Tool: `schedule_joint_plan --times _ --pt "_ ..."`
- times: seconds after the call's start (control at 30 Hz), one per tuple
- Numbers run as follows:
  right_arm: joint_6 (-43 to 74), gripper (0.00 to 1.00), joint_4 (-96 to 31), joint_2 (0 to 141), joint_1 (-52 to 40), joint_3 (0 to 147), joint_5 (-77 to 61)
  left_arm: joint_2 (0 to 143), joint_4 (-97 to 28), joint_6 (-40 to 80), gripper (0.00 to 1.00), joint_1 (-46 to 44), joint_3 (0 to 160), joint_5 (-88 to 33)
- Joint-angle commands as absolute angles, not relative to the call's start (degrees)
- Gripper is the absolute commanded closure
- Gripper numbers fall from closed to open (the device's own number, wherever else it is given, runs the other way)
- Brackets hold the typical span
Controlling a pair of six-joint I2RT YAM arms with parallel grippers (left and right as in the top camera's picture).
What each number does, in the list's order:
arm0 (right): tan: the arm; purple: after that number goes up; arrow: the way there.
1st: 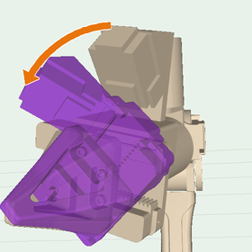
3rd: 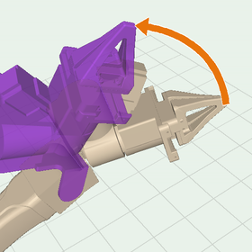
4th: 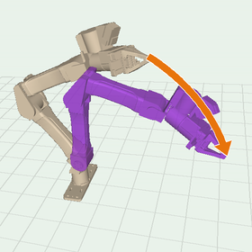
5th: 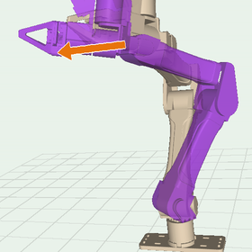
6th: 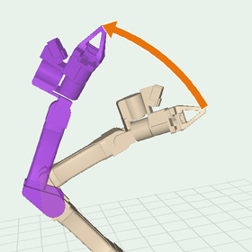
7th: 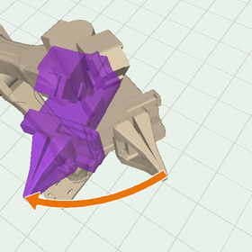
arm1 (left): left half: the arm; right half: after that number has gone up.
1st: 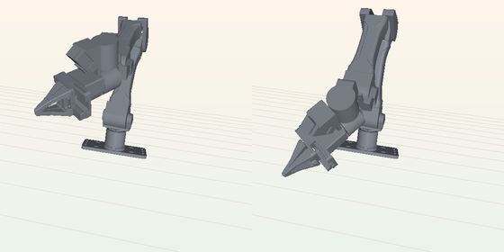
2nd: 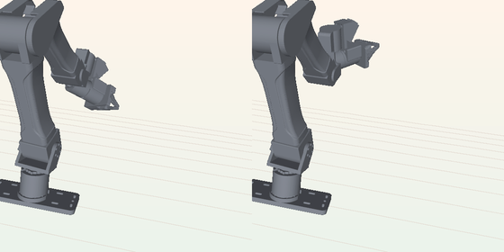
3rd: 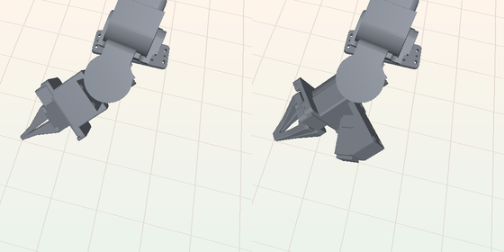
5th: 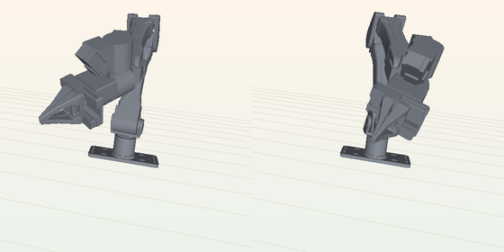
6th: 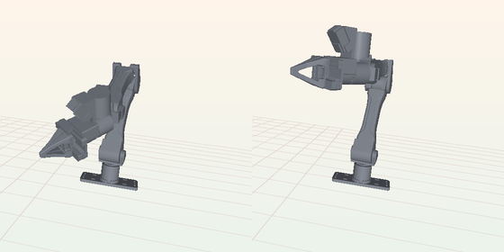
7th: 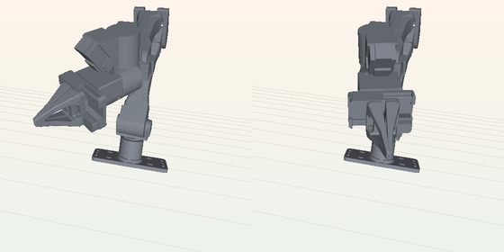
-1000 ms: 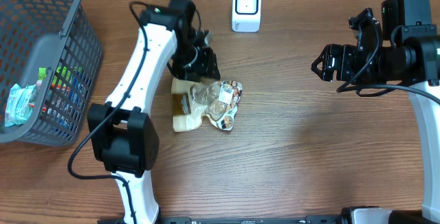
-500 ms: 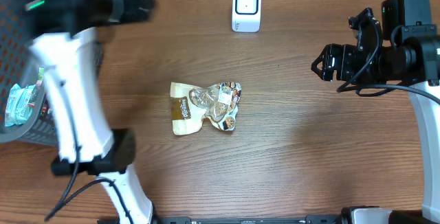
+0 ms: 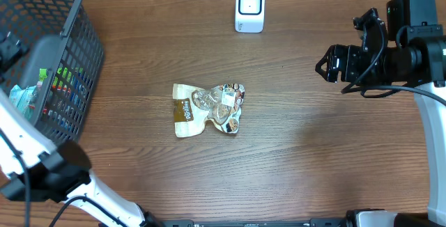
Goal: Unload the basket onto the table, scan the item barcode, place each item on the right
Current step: 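Reach the left gripper back into the basket toward the green bag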
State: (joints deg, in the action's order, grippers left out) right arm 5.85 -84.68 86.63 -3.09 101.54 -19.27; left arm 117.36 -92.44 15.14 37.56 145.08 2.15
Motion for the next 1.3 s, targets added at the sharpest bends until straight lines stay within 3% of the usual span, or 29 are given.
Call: schedule_joint_plan --times 0.0,0.43,1.03,1.2,1.23,1.27 --pt "6.0 0.11 -84.47 86.28 -3.27 102.72 -19.62 118.63 -87.77 18.04 0.25 40.93 135.24 2.98" --pt "6.0 0.11 -84.55 86.28 -3.27 102.72 -19.62 118.78 -64.58 16.36 0.18 41.87 108.49 3.09" --pt "6.02 0.11 -85.62 86.28 -3.27 102.72 -19.62 118.8 -43.07 21.26 0.07 40.53 88.95 1.65" --pt "6.02 0.11 -85.58 86.28 -3.27 102.72 -19.62 118.8 -38.46 21.28 0.14 39.72 83.79 1.34" --pt "6.02 0.11 -85.56 86.28 -3.27 102.72 -19.62 118.8 -37.95 21.26 0.22 39.57 83.11 1.37" --pt "6.02 0.11 -85.56 86.28 -3.27 102.72 -19.62 118.8 -37.54 21.28 0.39 39.46 82.54 1.28"
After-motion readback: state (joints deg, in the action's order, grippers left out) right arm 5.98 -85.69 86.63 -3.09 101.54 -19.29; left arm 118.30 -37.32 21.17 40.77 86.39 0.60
